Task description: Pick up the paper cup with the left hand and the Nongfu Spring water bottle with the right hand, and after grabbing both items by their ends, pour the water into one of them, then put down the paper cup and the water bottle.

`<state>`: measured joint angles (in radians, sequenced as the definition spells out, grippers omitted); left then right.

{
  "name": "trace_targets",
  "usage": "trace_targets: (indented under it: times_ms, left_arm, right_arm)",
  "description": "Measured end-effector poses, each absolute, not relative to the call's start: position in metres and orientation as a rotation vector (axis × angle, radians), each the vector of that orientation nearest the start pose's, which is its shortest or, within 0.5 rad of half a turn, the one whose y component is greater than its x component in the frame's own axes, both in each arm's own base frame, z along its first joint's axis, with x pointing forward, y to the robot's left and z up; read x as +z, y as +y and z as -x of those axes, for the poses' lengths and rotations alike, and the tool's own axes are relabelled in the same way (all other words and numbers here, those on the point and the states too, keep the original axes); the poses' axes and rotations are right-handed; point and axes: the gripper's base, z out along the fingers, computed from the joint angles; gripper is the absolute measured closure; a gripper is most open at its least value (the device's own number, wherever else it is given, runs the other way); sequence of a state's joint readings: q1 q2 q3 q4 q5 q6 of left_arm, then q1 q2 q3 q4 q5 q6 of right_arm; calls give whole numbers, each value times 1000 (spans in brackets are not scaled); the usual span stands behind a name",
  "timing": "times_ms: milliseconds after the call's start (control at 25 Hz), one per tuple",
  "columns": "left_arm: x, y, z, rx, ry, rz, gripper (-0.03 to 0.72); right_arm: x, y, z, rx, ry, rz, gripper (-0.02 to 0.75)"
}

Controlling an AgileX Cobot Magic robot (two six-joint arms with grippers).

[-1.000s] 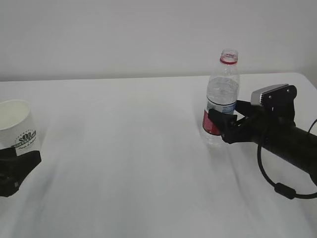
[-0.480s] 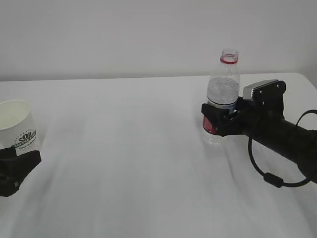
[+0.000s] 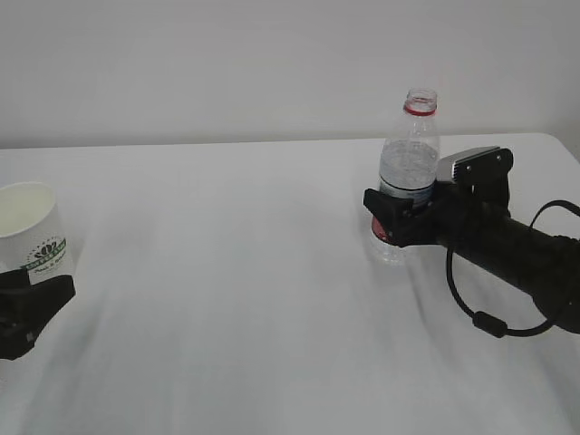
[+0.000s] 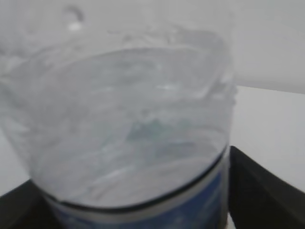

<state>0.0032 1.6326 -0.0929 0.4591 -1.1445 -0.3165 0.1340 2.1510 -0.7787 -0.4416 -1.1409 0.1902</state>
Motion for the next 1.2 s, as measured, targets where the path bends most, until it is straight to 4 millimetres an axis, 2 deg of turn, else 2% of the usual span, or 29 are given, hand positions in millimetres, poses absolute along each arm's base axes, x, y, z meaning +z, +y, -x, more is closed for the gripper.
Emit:
trace_targets:
  times_ms: [240, 920, 1200]
  left_arm:
    - [127, -36, -186, -473, 1911, -167, 204]
    - [127, -36, -186, -474, 1913, -167, 207]
    - [127, -36, -186, -474, 1913, -167, 212]
  right_arm:
    - [79, 84, -355, 448, 1731, 408, 71]
    - [86, 85, -364, 444, 1695, 409, 90]
    - [86, 85, -364, 444, 1695, 409, 188]
